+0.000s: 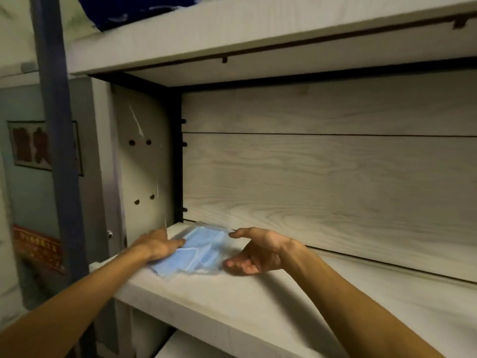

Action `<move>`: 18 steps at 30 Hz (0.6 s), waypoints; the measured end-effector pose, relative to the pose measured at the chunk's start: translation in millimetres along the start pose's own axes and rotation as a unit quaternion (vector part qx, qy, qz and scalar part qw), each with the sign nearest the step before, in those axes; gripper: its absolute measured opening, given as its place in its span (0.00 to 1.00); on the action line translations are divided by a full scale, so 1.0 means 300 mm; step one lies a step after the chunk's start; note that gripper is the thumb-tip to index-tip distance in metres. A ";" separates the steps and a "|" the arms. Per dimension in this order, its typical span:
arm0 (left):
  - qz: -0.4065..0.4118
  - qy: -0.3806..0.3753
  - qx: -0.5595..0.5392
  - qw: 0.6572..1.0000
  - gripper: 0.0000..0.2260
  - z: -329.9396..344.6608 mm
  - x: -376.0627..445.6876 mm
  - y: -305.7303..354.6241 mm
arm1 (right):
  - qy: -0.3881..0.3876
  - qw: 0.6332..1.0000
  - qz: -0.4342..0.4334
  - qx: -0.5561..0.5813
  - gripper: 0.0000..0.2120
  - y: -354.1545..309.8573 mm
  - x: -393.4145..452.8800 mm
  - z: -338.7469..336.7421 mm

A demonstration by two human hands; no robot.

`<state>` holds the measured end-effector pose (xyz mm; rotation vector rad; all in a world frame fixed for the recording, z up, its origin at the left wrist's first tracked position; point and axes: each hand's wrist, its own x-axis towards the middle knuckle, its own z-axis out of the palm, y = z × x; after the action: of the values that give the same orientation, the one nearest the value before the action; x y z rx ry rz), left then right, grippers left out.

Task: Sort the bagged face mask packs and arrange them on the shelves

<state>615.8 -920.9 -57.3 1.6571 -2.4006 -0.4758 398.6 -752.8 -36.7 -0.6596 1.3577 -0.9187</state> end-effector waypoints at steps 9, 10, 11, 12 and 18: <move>0.092 -0.137 -0.085 0.983 0.21 -0.047 0.150 0.008 | -0.006 0.997 0.014 -0.081 0.12 -0.044 0.154 0.070; 0.101 -0.133 -0.091 0.982 0.19 -0.038 0.151 0.013 | 0.015 0.994 0.008 -0.105 0.12 -0.037 0.163 0.085; 0.108 -0.127 -0.089 0.982 0.18 -0.031 0.151 0.016 | 0.044 0.992 0.000 -0.117 0.13 -0.028 0.171 0.099; 0.112 -0.122 -0.084 0.983 0.17 -0.025 0.149 0.020 | 0.080 0.988 -0.016 -0.130 0.13 -0.016 0.173 0.110; 0.125 -0.120 -0.204 0.963 0.18 0.009 0.105 0.093 | 0.268 0.921 -0.205 -0.196 0.08 0.035 0.054 0.068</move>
<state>579.3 -940.9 -50.6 1.1608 -2.4081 -1.0921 419.9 -763.5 -51.5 -1.0807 1.9694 -1.2328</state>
